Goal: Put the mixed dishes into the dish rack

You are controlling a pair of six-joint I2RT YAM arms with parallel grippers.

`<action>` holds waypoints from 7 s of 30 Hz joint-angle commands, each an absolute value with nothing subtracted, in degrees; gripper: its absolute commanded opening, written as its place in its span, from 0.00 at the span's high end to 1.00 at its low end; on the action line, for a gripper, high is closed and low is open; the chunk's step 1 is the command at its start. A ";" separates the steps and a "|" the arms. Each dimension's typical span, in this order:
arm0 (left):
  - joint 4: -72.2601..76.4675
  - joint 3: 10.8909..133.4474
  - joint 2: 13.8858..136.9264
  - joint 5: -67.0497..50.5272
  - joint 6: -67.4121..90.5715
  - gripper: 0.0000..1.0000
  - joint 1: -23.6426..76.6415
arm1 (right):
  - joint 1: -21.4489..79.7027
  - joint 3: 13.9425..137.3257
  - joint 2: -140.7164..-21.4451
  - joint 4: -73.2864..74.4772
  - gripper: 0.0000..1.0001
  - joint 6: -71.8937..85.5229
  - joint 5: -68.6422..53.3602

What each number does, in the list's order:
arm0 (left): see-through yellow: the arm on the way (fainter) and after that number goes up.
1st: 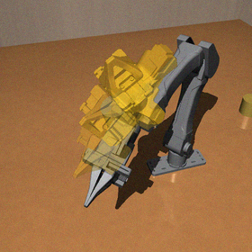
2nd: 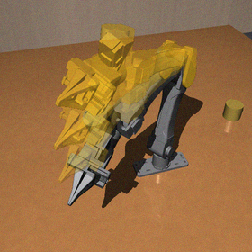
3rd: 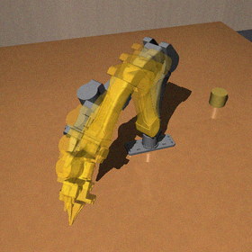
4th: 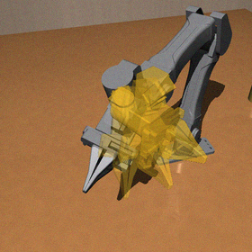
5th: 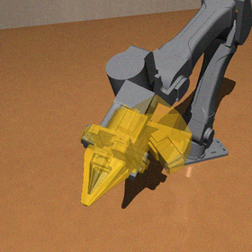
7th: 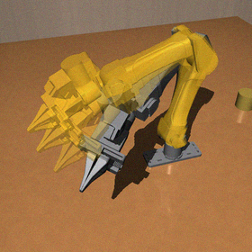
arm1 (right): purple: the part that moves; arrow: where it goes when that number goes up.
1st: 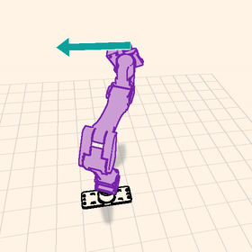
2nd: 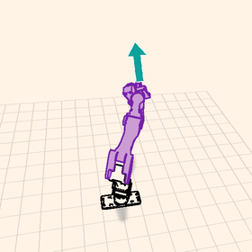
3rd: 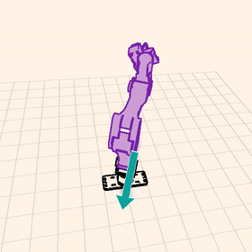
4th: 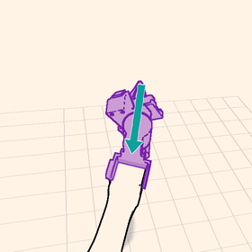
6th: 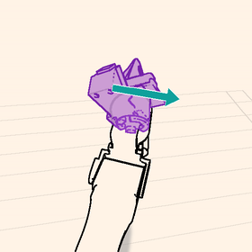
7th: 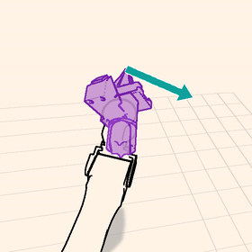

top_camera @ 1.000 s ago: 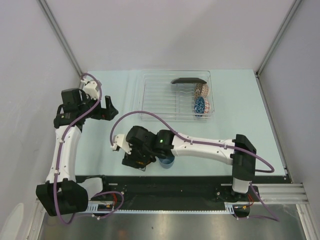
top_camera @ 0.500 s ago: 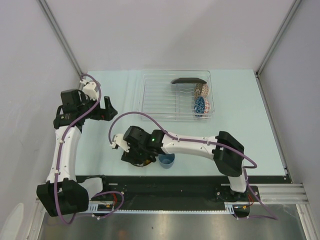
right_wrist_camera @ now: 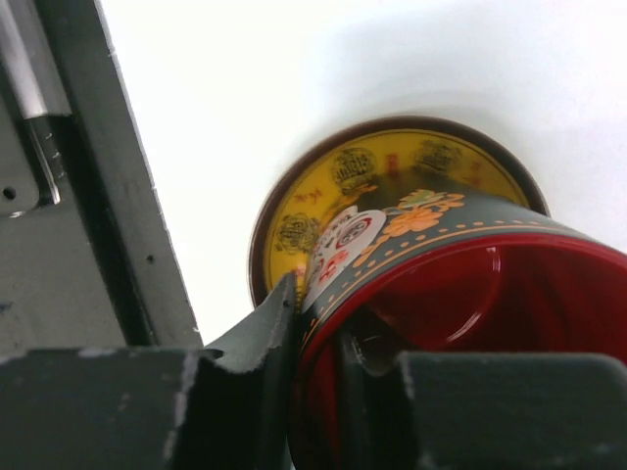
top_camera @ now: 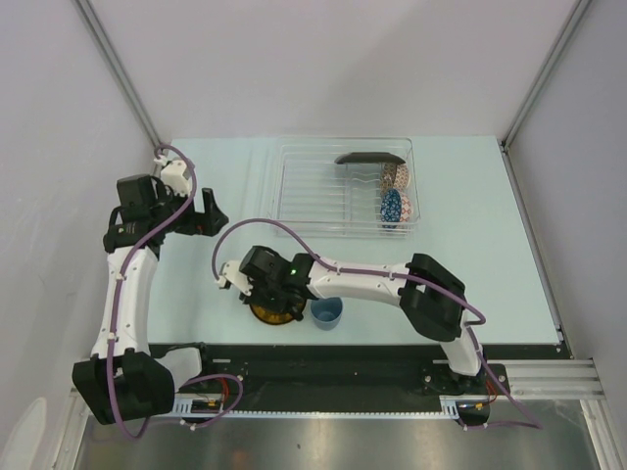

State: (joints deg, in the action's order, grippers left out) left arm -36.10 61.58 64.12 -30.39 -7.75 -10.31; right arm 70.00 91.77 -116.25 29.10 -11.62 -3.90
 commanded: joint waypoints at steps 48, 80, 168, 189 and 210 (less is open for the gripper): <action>-2.70 65.03 63.01 -66.45 45.89 0.00 -2.65 | 37.44 73.38 -100.45 -90.96 1.00 60.82 -12.14; -18.11 68.91 61.87 -55.64 32.16 0.00 3.78 | 39.72 83.67 -104.94 -91.05 1.00 60.82 -17.23; 0.45 81.30 70.58 -56.60 46.60 1.00 -3.16 | 43.16 80.42 -109.60 -91.14 0.00 76.11 -17.04; -23.03 86.05 76.46 -21.47 16.43 1.00 13.52 | 30.94 70.66 -68.31 -28.85 0.00 32.36 -33.14; -11.95 95.97 105.37 -7.29 14.68 1.00 20.39 | 22.50 66.89 -56.25 -8.70 0.00 28.65 -28.21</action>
State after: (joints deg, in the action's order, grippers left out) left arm -24.86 89.91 105.03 -7.55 16.38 18.72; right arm 24.38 66.85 -56.60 -8.34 28.45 -27.35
